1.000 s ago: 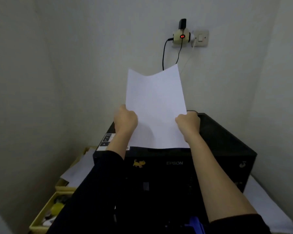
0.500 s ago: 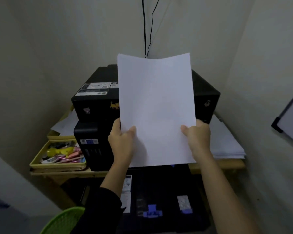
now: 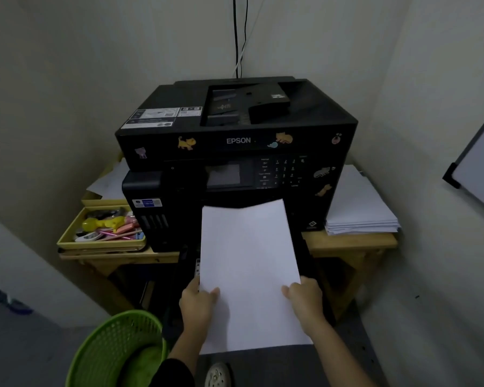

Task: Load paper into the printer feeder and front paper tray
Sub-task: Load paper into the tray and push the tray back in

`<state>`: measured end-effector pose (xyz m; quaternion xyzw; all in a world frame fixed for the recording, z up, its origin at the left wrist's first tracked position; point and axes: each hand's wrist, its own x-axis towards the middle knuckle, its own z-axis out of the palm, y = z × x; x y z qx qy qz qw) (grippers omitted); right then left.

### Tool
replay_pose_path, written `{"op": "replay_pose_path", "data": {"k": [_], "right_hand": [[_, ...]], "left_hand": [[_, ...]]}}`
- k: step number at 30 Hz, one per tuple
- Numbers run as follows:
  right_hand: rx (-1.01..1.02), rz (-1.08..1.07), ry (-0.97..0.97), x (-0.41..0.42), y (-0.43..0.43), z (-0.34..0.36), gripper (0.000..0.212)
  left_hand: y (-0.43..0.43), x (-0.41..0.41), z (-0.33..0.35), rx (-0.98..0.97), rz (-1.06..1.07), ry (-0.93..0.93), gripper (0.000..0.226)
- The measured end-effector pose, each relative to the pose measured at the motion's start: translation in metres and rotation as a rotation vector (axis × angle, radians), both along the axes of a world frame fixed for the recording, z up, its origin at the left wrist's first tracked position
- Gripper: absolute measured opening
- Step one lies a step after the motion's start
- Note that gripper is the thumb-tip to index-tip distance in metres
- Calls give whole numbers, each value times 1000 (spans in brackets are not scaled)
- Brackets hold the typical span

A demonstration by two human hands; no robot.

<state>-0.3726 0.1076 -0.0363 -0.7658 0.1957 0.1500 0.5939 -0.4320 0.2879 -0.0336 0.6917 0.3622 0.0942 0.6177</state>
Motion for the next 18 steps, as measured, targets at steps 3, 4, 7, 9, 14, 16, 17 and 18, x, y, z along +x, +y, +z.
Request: {"op": "replay_pose_path", "data": {"k": [3,4,7,9,14,16,17,18], "right_hand": [[-31,1,107,2,3,-5,11],[-44,1,134,3,4,-6,15],[-66,15,202,10,9,-1,17],[-67,12,223,14,10,2,22],[-83,44,262,20,10,11,6],[-89,69,279,23,9,13,13],[-97,82,286,25,8,13,20],[-111,97,297,26,7,14,26]], "left_hand": [[7,3,-10,3,-15,111,36],[9,5,-12,7,-17,133,35],[13,12,-15,17,-23,191,34],[15,17,-17,24,-18,239,33],[12,29,-16,3,-26,316,31],[15,33,-18,4,-34,342,32],[17,35,-20,-2,-37,348,33],[19,37,-19,-5,-40,348,34]]}}
